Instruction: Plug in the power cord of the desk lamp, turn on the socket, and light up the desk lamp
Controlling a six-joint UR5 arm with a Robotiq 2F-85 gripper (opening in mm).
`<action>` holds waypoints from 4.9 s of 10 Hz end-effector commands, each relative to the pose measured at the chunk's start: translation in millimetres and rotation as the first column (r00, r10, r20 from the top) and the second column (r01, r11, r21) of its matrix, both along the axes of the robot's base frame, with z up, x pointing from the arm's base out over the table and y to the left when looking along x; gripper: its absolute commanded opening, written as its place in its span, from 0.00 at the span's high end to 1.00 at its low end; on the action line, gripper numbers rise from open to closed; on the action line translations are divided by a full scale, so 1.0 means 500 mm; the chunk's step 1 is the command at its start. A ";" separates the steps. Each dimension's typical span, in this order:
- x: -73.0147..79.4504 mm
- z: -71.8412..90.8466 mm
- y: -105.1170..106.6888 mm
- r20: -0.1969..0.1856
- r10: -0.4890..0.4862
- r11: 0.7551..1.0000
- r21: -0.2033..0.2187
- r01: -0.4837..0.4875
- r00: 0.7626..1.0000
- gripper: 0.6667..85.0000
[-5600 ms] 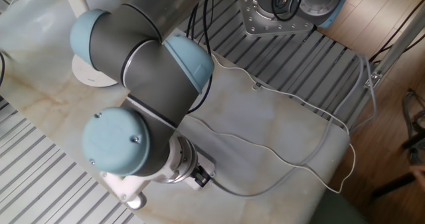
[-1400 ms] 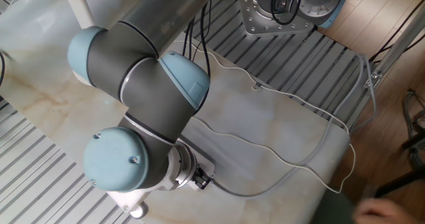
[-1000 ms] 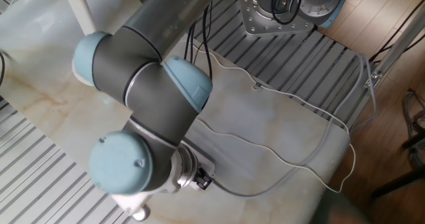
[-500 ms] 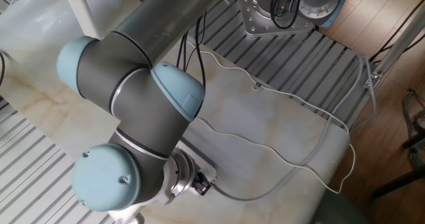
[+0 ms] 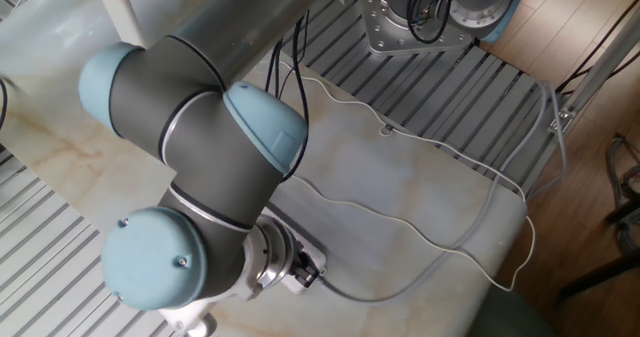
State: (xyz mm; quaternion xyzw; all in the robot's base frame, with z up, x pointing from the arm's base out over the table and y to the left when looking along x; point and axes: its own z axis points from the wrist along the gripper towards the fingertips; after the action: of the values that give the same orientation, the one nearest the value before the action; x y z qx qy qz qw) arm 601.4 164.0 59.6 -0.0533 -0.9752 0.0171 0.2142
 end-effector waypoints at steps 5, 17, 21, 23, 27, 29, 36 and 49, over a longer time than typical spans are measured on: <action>-0.010 0.020 -0.007 0.012 0.035 0.999 0.028 -0.036 0.999 1.00; -0.053 0.093 -0.183 0.001 0.326 0.941 -0.092 -0.325 0.945 1.00; -0.054 0.102 -0.260 0.022 0.396 0.912 -0.124 -0.391 0.918 1.00; -0.058 0.094 -0.296 0.032 0.421 0.900 -0.136 -0.414 0.906 1.00; -0.069 0.066 -0.396 0.040 0.497 0.856 -0.187 -0.482 0.867 1.00; -0.079 0.087 -0.356 0.012 0.465 0.873 -0.171 -0.456 0.885 1.00; -0.067 0.077 -0.158 0.139 -0.051 0.995 -0.080 0.062 0.989 1.00; 0.021 0.085 -0.656 0.124 0.549 0.802 -0.355 -0.480 0.826 1.00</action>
State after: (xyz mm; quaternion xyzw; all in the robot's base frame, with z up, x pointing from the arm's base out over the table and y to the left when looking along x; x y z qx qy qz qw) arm 614.1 -138.4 108.5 0.1591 -0.9606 0.2112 0.0853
